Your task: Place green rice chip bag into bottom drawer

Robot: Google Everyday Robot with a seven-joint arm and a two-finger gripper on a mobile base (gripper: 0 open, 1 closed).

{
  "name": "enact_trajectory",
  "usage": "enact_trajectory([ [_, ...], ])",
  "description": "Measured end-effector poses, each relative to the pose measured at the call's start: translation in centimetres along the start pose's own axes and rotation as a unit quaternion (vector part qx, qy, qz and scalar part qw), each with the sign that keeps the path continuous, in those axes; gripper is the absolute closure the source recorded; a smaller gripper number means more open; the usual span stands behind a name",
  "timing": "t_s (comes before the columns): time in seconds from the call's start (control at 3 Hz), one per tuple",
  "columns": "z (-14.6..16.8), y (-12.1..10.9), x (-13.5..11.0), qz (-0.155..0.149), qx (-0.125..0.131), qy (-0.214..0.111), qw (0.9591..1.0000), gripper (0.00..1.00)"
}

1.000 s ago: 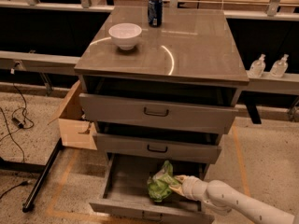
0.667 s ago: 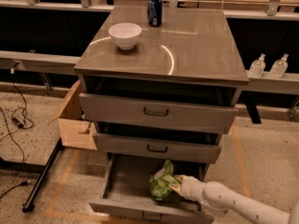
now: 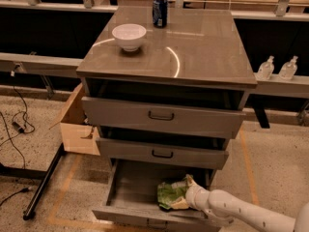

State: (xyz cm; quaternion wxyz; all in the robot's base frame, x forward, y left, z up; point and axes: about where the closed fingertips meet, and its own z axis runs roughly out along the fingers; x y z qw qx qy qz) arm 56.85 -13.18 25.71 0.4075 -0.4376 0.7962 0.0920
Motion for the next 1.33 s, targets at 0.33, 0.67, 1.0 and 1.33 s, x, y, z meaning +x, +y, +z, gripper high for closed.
enact_trajectory([
  [0.33,-1.5,-0.2,0.9,0.012,0.001,0.015,0.9998,0.0],
  [0.67,-4.1,-0.6,2.3,0.022,0.006,0.042,0.9989,0.0],
  [1.0,-7.4,-1.7,4.3,0.031,0.019,0.079,0.9962,0.0],
  [1.33,-7.4,-1.7,4.3,0.031,0.019,0.079,0.9962,0.0],
])
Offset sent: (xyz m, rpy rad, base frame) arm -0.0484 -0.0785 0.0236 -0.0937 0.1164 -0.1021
